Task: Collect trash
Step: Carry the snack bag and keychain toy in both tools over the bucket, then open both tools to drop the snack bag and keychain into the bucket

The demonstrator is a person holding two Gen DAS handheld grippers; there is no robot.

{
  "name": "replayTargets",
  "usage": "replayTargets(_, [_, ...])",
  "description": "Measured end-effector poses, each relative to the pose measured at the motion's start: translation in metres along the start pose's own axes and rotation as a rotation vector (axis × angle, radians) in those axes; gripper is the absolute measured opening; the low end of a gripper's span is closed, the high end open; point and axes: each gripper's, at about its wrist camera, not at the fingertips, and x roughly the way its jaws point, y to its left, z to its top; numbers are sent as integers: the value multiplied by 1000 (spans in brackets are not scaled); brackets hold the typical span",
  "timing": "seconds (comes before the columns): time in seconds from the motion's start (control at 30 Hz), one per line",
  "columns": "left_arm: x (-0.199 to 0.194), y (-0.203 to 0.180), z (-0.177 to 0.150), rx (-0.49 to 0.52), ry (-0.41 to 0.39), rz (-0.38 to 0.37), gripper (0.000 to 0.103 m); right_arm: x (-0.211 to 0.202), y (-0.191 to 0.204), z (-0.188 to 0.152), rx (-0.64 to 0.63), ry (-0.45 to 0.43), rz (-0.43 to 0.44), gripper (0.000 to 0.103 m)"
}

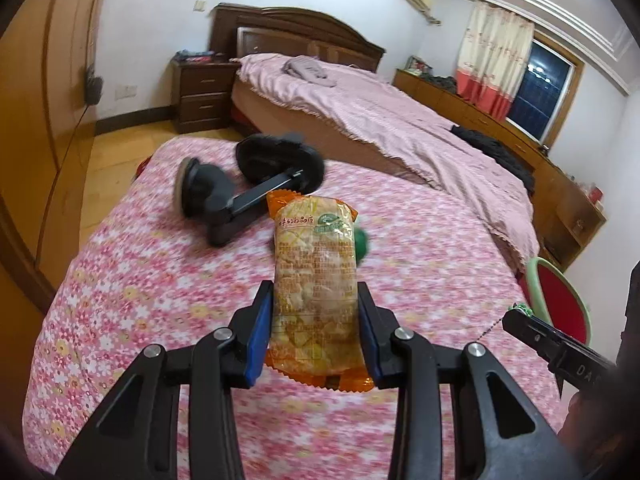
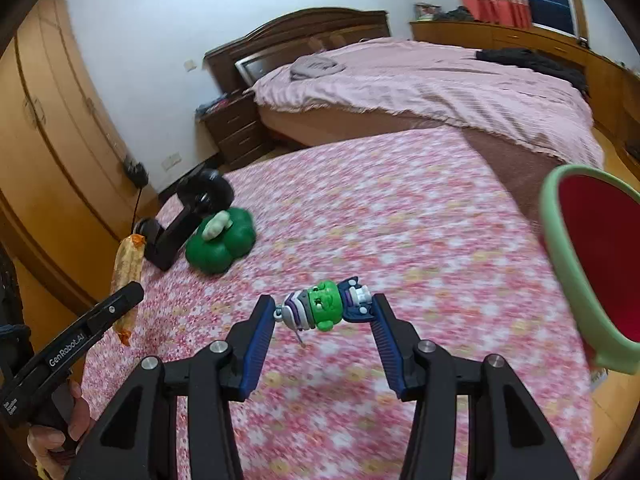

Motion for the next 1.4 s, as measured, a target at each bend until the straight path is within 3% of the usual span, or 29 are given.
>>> replayTargets(0.33, [-16, -70, 13, 118, 25, -135, 40, -60, -52, 14, 98, -100, -47, 52])
replayTargets(0.5, [-11, -113, 17, 174, 74, -228, 40, -87, -82, 25, 139, -139, -78, 52])
replayTargets(0.7, [-2, -160, 21, 239, 108, -284, 39, -110, -119, 34, 170, -166, -132, 52])
replayTargets(0.97, [25, -226, 16, 305, 162, -352, 40, -121, -174, 34, 229, -164, -198, 52])
replayTargets(1.4, [94, -310, -25, 366, 319, -430, 40, -106, -260, 13, 355, -121, -231, 52])
